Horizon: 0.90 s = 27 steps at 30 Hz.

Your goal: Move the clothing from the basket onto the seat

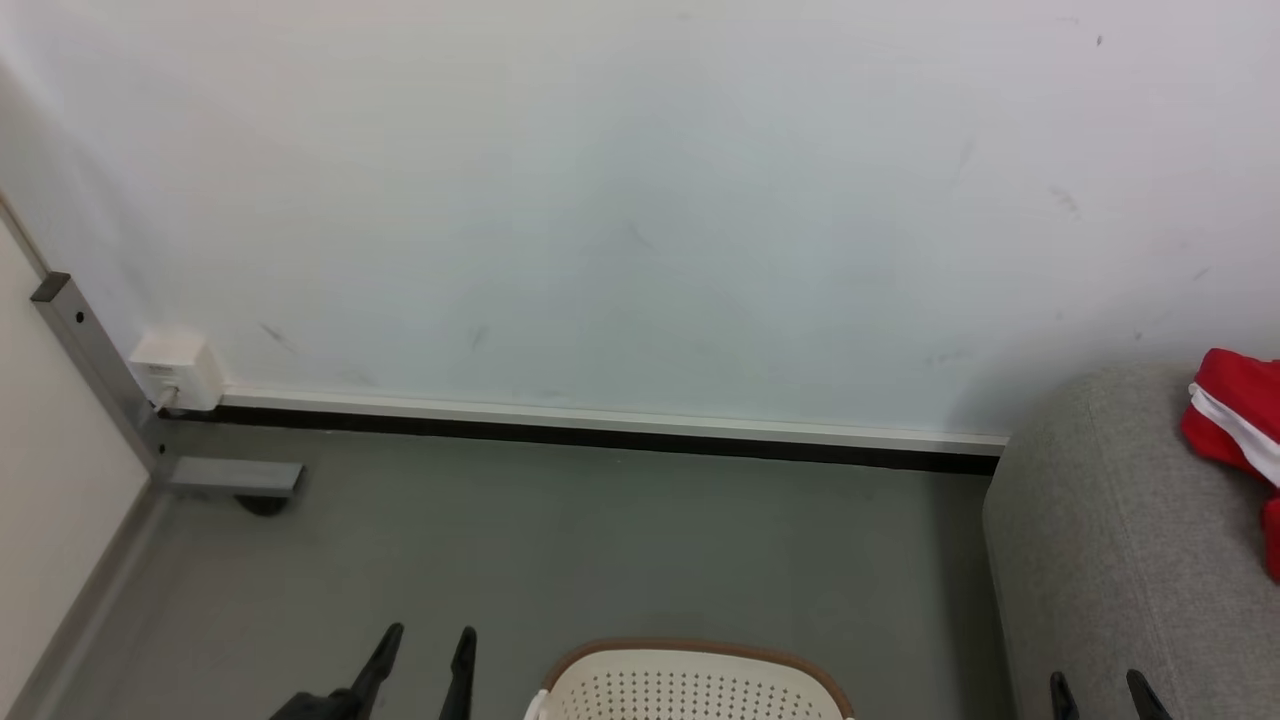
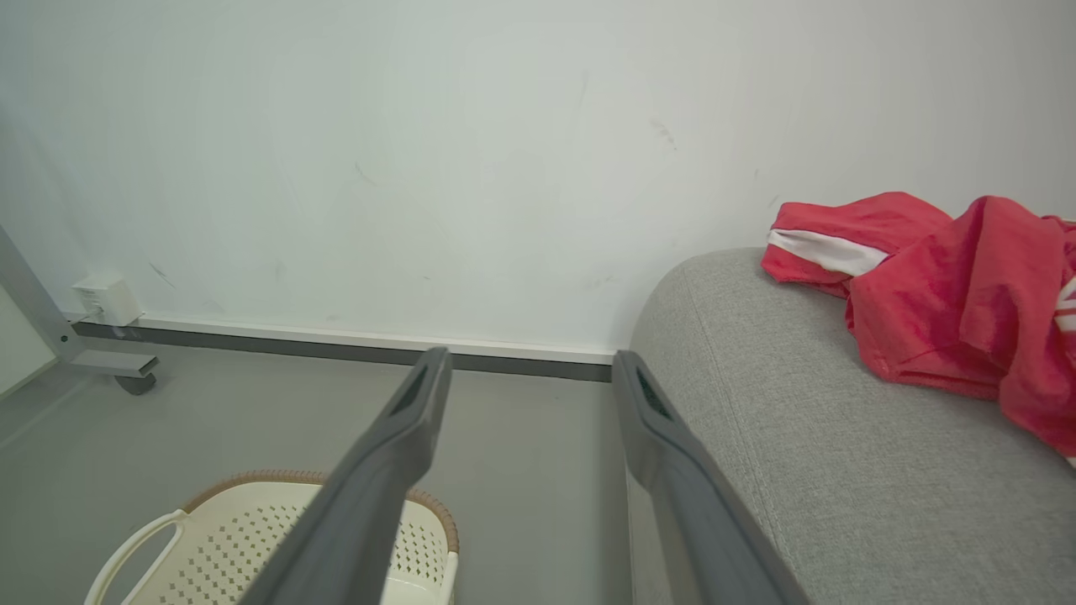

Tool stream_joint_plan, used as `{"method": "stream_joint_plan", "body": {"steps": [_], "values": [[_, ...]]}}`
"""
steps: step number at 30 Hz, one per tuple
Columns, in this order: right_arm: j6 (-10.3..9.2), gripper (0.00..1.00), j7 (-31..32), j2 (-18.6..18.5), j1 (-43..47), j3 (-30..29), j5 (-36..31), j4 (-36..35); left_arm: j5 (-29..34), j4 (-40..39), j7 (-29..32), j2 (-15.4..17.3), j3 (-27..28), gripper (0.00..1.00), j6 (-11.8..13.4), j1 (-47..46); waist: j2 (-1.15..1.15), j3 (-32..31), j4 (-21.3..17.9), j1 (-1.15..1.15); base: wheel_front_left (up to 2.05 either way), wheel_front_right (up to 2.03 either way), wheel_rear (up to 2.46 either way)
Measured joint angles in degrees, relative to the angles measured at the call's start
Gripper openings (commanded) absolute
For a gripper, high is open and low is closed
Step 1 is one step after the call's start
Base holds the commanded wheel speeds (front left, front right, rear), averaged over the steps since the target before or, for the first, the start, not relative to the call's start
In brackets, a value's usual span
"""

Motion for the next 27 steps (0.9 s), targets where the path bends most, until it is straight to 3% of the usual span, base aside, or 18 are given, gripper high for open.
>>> {"method": "stream_joint_plan", "body": {"steps": [27], "values": [[0.0,1.0,0.0,0.01,-0.15,0.78,0.29,0.16,1.34,0.68,0.0,-1.08,3.24,1.0,-0.67,0.2,0.0,-0.57,-6.56,0.0,0.0,0.0,0.0]]}}
